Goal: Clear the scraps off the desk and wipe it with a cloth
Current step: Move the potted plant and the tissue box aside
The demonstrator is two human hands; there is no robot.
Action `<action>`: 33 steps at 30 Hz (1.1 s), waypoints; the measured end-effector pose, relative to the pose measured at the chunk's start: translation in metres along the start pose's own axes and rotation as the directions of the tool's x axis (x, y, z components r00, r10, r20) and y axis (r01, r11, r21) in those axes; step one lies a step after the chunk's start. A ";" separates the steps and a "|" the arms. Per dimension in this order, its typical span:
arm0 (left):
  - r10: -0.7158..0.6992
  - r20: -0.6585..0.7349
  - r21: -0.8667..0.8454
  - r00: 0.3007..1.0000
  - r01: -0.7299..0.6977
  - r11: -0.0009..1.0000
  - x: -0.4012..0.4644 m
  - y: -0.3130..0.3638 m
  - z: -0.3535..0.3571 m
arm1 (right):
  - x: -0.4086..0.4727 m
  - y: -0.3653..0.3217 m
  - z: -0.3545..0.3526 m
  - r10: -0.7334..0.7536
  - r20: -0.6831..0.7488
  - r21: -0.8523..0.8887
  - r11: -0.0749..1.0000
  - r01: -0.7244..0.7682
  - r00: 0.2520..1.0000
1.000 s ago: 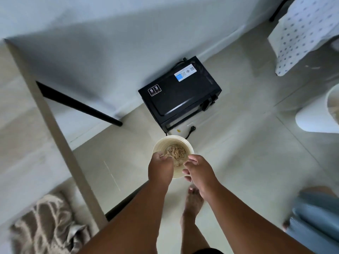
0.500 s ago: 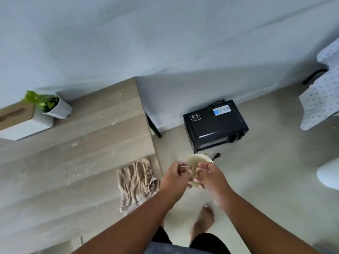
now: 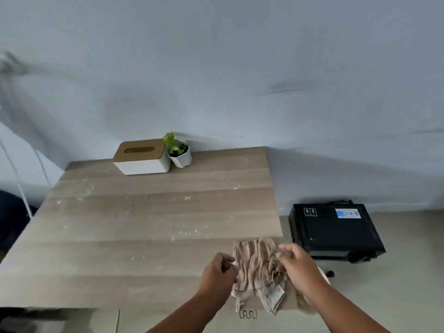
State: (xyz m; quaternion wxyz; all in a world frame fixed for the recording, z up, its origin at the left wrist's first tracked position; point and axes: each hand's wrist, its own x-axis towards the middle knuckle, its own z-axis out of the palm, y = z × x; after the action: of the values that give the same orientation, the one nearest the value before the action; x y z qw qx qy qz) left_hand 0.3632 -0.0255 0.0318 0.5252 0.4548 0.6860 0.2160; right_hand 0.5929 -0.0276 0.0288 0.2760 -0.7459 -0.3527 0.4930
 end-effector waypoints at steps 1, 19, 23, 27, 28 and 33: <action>0.010 -0.006 0.003 1.000 -0.010 1.000 0.001 -0.004 -0.019 | -0.002 -0.010 0.014 -0.020 0.005 -0.023 1.000 0.020 1.000; 0.170 -0.227 0.115 0.959 -0.147 0.982 0.073 -0.049 -0.273 | 0.001 -0.125 0.238 -0.174 -0.021 -0.053 0.984 0.173 0.984; 0.186 -0.252 0.145 0.950 -0.153 0.978 0.103 -0.036 -0.293 | 0.025 -0.147 0.262 -0.190 -0.016 -0.021 0.982 0.190 0.982; 0.218 -0.259 0.212 0.941 -0.165 0.963 0.136 -0.022 -0.302 | 0.061 -0.168 0.280 -0.221 -0.021 0.008 0.975 0.221 0.975; 0.230 -0.257 0.232 0.939 -0.171 0.958 0.145 -0.018 -0.304 | 0.070 -0.174 0.284 -0.224 -0.013 0.008 0.975 0.224 0.975; 0.342 -0.230 0.440 0.911 -0.216 0.872 0.186 0.008 -0.320 | 0.105 -0.203 0.289 -0.229 -0.052 -0.005 0.973 0.229 0.972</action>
State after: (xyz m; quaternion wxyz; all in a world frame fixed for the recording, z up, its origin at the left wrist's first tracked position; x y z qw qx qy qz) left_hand 0.0668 0.1950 0.0541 0.2718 0.6106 0.7136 0.2099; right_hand 0.3006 0.1966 0.0218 0.3405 -0.7126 -0.4290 0.4384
